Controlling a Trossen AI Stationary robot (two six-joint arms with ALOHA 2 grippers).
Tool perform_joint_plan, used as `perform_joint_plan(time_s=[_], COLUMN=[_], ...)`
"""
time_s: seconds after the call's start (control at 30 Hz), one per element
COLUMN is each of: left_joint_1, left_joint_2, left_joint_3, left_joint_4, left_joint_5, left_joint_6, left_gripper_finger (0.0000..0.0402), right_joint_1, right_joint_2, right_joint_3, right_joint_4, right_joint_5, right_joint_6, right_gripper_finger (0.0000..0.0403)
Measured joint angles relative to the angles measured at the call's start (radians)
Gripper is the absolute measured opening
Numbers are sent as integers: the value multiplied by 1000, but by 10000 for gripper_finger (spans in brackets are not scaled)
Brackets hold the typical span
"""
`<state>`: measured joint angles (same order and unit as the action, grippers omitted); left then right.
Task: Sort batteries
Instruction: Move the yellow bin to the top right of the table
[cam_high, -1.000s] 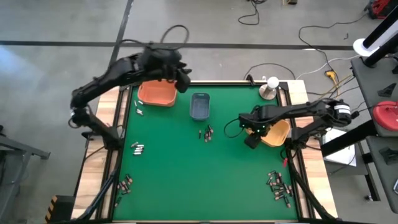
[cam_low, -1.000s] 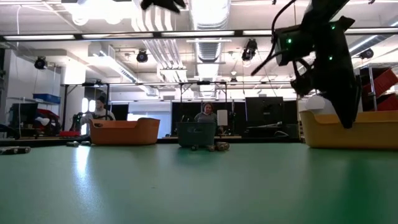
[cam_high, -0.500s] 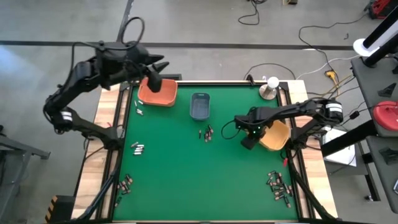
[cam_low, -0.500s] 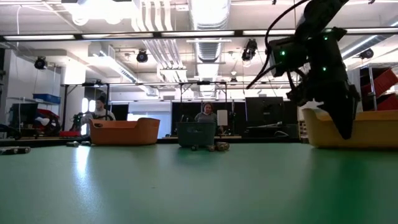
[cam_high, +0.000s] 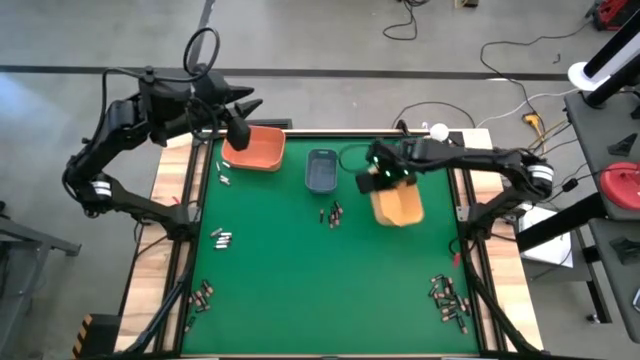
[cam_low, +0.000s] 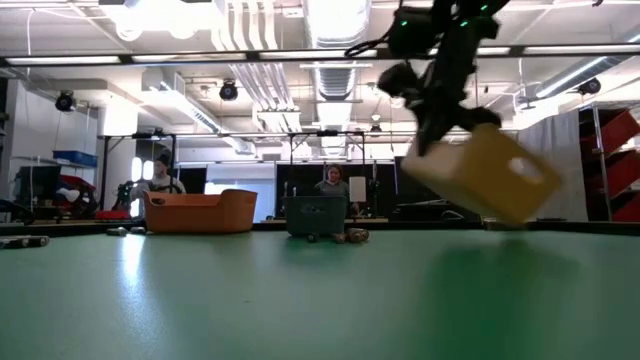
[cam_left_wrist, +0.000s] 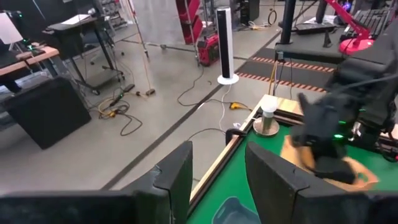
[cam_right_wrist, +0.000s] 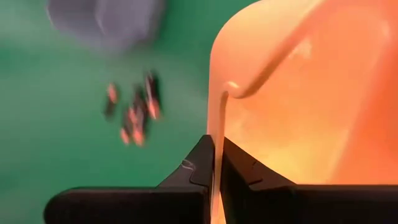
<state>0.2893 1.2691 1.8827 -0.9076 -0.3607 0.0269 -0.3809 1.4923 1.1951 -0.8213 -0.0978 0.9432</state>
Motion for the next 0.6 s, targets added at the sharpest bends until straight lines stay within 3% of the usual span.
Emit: perform_joint_plan(time_s=[0.23, 0.4, 0.6], left_joint_1=[-2, -5, -7], left_joint_2=[-24, -109, -214], left_joint_3=[-65, -207, -408], left_joint_4=[-27, -12, 69], left_joint_5=[1, 7, 92], left_joint_6=[11, -7, -109], left_gripper_finger=[127, 127, 127], right_joint_1=[-127, -162, -172], right_joint_2=[212, 385, 522], right_joint_3=[182, 321, 441], right_joint_4=[19, 15, -9], right_joint_5=[4, -14, -58], right_joint_6=[18, 27, 60], right_gripper_finger=[9, 9, 9])
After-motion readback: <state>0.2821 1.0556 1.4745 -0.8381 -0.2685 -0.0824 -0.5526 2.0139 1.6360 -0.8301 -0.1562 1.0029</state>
